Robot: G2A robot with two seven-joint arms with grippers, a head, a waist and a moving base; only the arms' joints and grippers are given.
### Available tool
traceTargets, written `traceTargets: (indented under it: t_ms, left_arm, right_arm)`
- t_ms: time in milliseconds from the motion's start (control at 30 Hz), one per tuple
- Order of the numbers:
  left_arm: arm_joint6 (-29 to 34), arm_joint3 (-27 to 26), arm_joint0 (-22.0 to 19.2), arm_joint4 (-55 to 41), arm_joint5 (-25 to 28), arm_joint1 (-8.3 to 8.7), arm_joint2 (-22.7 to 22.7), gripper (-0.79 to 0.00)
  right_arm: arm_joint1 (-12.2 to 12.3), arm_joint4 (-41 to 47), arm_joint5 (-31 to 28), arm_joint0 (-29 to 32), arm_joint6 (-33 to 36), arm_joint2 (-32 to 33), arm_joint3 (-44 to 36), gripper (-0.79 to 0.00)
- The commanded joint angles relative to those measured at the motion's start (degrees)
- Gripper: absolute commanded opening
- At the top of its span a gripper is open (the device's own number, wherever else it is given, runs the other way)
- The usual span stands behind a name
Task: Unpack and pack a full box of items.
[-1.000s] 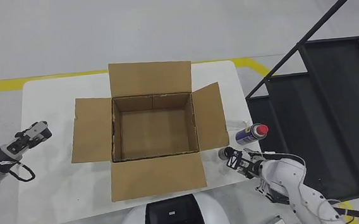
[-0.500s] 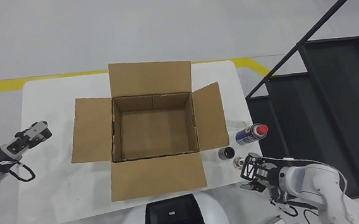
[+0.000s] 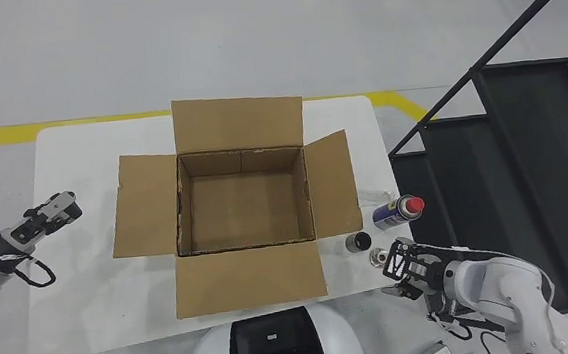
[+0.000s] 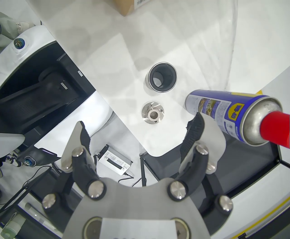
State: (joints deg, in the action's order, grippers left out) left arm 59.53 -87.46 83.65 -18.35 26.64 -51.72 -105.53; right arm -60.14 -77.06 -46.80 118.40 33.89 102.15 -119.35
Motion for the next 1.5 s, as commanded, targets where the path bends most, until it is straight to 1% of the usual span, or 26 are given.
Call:
traceTargets:
  t_ms: [0,100,200,533,633,667,700,733,767,833,900,933,1033,1067,1100,1200,1233,1267,1367,1400,1467]
  left_arm:
    - [0.0,0.0,0.0,0.0,0.0,0.00,0.0,0.000]
    - [0.0,0.0,0.0,0.0,0.0,0.00,0.0,0.000]
    - [0.0,0.0,0.0,0.0,0.0,0.00,0.0,0.000]
    - [0.0,0.0,0.0,0.0,0.0,0.00,0.0,0.000]
    - [0.0,0.0,0.0,0.0,0.0,0.00,0.0,0.000]
    - [0.0,0.0,0.0,0.0,0.0,0.00,0.0,0.000]
    - [0.0,0.0,0.0,0.0,0.0,0.00,0.0,0.000]
    - [0.0,0.0,0.0,0.0,0.0,0.00,0.0,0.000]
    - [0.0,0.0,0.0,0.0,0.0,0.00,0.0,0.000]
    - [0.0,0.0,0.0,0.0,0.0,0.00,0.0,0.000]
    - [0.0,0.0,0.0,0.0,0.0,0.00,0.0,0.000]
    - [0.0,0.0,0.0,0.0,0.0,0.00,0.0,0.000]
    - [0.0,0.0,0.0,0.0,0.0,0.00,0.0,0.000]
    - [0.0,0.0,0.0,0.0,0.0,0.00,0.0,0.000]
    - [0.0,0.0,0.0,0.0,0.0,0.00,0.0,0.000]
    - [0.0,0.0,0.0,0.0,0.0,0.00,0.0,0.000]
    - [0.0,0.0,0.0,0.0,0.0,0.00,0.0,0.000]
    - [0.0,0.0,0.0,0.0,0.0,0.00,0.0,0.000]
    - [0.0,0.0,0.0,0.0,0.0,0.00,0.0,0.000]
    - [0.0,0.0,0.0,0.0,0.0,0.00,0.0,0.000]
    - [0.0,0.0,0.0,0.0,0.0,0.00,0.0,0.000]
  right_arm:
    - [0.0,0.0,0.0,0.0,0.0,0.0,0.0,0.000]
    - [0.1,-1.7,0.2,-0.8,0.0,-1.0,0.7,0.000]
    - [0.2,-1.6,0.3,-3.0,-0.5,-2.4,2.7,0.000]
    - [0.2,-3.0,1.3,-13.3,1.2,-11.0,13.6,0.000]
    - [0.1,-2.1,1.3,-15.7,1.3,-12.5,17.1,0.000]
    - [0.1,-1.7,1.3,-16.5,1.4,-12.9,18.3,-0.046]
    - [0.1,-1.5,1.3,-17.2,1.6,-13.2,19.3,-0.154]
    - [0.1,-1.1,1.4,-17.8,1.8,-13.5,20.4,-0.225]
    - [0.1,-0.6,1.5,-18.4,1.8,-13.8,21.4,-0.249]
    - [0.2,-0.5,1.8,-19.3,2.2,-14.1,23.2,-0.265]
    - [0.2,0.1,1.8,-20.0,2.2,-14.3,24.7,-0.323]
    - [0.3,0.1,1.9,-20.1,2.2,-14.3,25.3,-0.372]
    - [0.4,0.0,2.1,-20.5,2.2,-14.5,26.5,-0.296]
    - [0.4,-0.1,2.2,-20.6,2.1,-14.6,26.6,-0.259]
    - [0.5,-0.2,2.3,-20.7,1.9,-14.7,26.8,-0.274]
    - [0.5,0.1,3.2,-21.1,1.7,-15.2,27.7,-0.274]
    - [0.4,0.6,3.7,-21.3,1.6,-15.3,28.1,-0.265]
    - [0.5,0.8,3.8,-21.5,1.7,-15.5,28.4,-0.231]
    - [0.5,1.0,4.2,-22.1,1.9,-15.9,29.2,-0.225]
    - [0.5,0.9,4.3,-22.2,2.0,-16.1,29.5,-0.228]
    - [0.6,1.1,4.4,-22.6,2.0,-16.4,30.2,-0.265]
